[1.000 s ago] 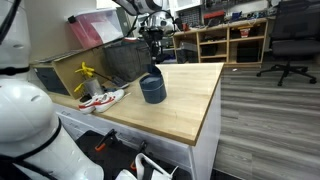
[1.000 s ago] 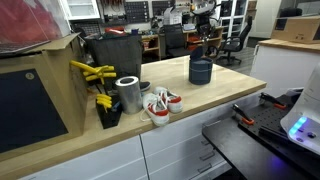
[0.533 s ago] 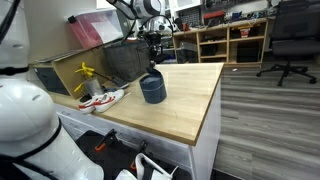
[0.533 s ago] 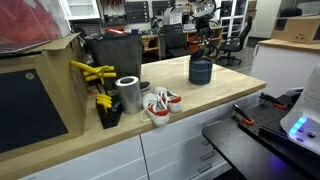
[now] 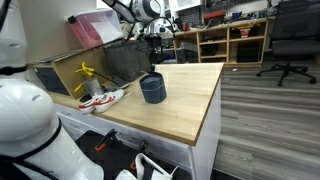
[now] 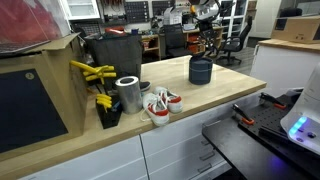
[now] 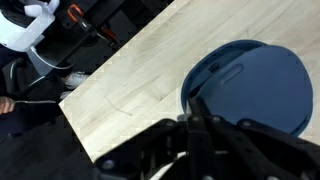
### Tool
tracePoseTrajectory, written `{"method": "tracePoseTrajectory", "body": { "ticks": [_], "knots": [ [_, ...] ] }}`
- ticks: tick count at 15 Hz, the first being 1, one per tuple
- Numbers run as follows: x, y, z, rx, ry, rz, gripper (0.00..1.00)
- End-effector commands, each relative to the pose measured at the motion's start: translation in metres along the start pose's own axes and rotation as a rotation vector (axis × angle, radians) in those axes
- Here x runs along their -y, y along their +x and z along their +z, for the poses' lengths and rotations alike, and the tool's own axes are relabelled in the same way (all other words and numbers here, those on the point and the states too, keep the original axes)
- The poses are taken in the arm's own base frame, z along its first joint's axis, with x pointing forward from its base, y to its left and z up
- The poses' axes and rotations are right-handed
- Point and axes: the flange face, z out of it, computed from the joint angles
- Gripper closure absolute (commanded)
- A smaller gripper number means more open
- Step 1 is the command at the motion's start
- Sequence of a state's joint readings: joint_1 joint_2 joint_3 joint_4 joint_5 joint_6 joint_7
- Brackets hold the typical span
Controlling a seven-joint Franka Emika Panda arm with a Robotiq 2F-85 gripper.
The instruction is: Close the dark grey container.
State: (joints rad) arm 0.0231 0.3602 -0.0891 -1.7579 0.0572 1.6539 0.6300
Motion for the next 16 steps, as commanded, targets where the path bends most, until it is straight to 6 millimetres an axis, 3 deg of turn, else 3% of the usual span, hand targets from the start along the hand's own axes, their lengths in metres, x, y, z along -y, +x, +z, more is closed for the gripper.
{"method": "tracePoseTrajectory", "body": {
  "ticks": [1,6,9,16],
  "knots": [
    [-0.012,-0.014,0.008,-0.040,0.001,-0.038,1.00],
    [-0.006,-0.024,0.028,-0.070,0.016,-0.036,1.00],
    [0.012,-0.031,0.041,-0.091,0.015,-0.027,1.00],
    [0.036,-0.038,0.047,-0.146,0.043,-0.029,1.00]
  ]
}}
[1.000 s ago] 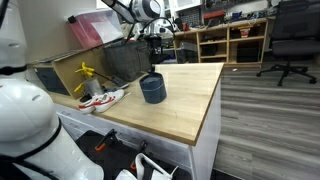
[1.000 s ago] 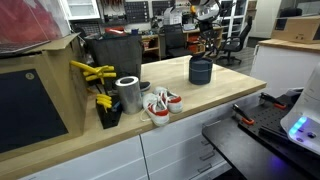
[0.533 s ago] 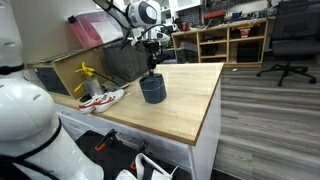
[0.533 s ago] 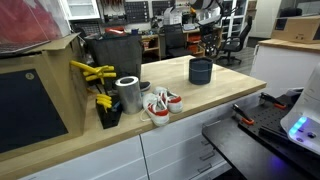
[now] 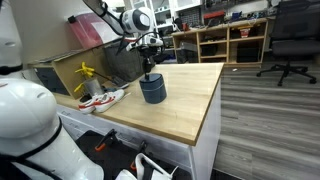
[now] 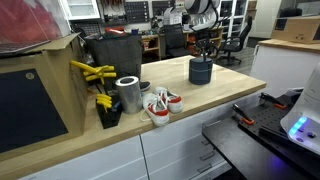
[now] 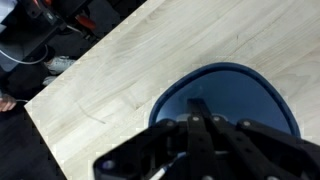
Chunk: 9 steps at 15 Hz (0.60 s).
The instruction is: Close the dark grey container.
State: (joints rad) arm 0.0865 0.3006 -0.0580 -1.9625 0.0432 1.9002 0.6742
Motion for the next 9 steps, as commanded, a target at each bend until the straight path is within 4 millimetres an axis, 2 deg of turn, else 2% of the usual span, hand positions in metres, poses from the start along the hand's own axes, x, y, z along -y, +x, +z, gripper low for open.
{"method": "tracePoseTrajectory", "body": {
  "ticks": [1,9],
  "knots": [
    [0.004,-0.001,-0.002,-0.053,0.016,0.012,1.00],
    [-0.014,0.006,0.004,-0.071,-0.038,0.009,1.00]
  ]
}}
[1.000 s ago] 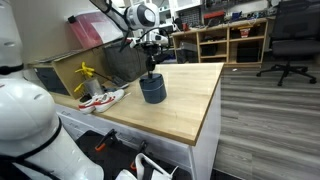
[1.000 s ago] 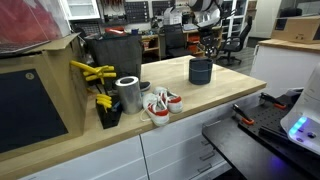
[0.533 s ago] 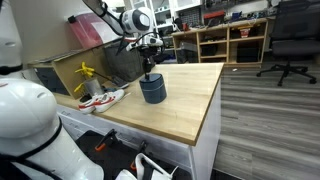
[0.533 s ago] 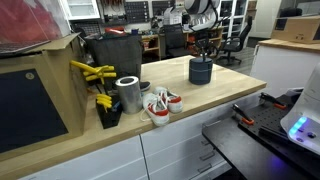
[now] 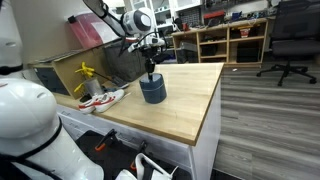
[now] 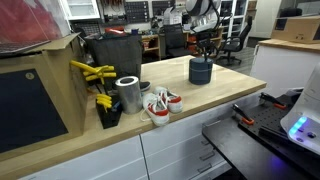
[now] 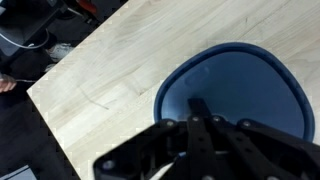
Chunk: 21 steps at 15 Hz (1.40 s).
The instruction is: Close the dark grey container.
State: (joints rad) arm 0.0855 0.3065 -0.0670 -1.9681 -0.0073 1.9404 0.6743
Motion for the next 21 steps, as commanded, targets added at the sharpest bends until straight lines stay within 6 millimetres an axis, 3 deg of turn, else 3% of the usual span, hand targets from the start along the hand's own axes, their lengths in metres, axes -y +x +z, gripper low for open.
{"method": "tracePoseTrajectory", "body": {
  "ticks": [1,21],
  "knots": [
    [-0.0065,-0.0029,0.0019,-0.023,-0.025,0.014,1.00],
    [-0.0044,-0.0016,0.0021,0.002,-0.019,-0.004,1.00]
  ]
}}
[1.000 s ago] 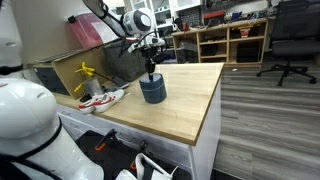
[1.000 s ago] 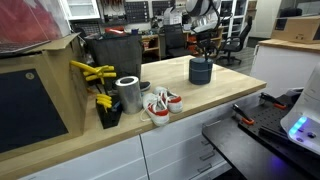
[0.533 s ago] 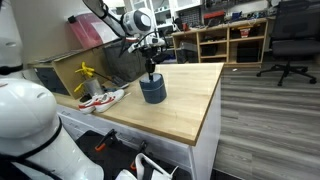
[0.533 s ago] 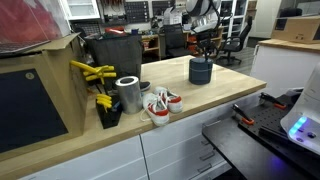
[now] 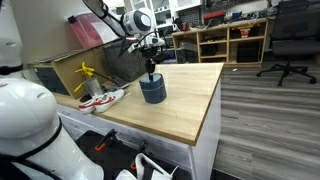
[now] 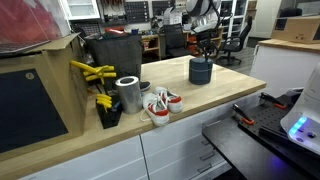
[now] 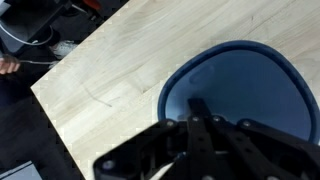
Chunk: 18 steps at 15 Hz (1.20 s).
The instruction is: Close the dark grey container.
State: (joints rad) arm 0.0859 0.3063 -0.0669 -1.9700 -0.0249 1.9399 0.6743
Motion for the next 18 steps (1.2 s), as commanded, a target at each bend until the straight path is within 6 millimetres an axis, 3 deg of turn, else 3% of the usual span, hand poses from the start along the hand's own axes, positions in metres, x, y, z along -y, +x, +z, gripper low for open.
{"method": "tracePoseTrajectory", "body": {
  "ticks": [1,7,8,13,15,18],
  "knots": [
    [-0.003,-0.002,0.001,0.014,-0.001,-0.001,1.00],
    [-0.003,-0.002,0.001,0.029,0.013,-0.011,1.00],
    [0.006,-0.051,-0.030,0.036,0.016,-0.011,1.00],
    [0.010,-0.101,-0.092,0.069,0.003,-0.037,1.00],
    [0.012,-0.112,-0.108,0.052,0.008,-0.034,1.00],
    [0.015,-0.104,-0.118,0.028,0.024,-0.009,1.00]
  ]
}}
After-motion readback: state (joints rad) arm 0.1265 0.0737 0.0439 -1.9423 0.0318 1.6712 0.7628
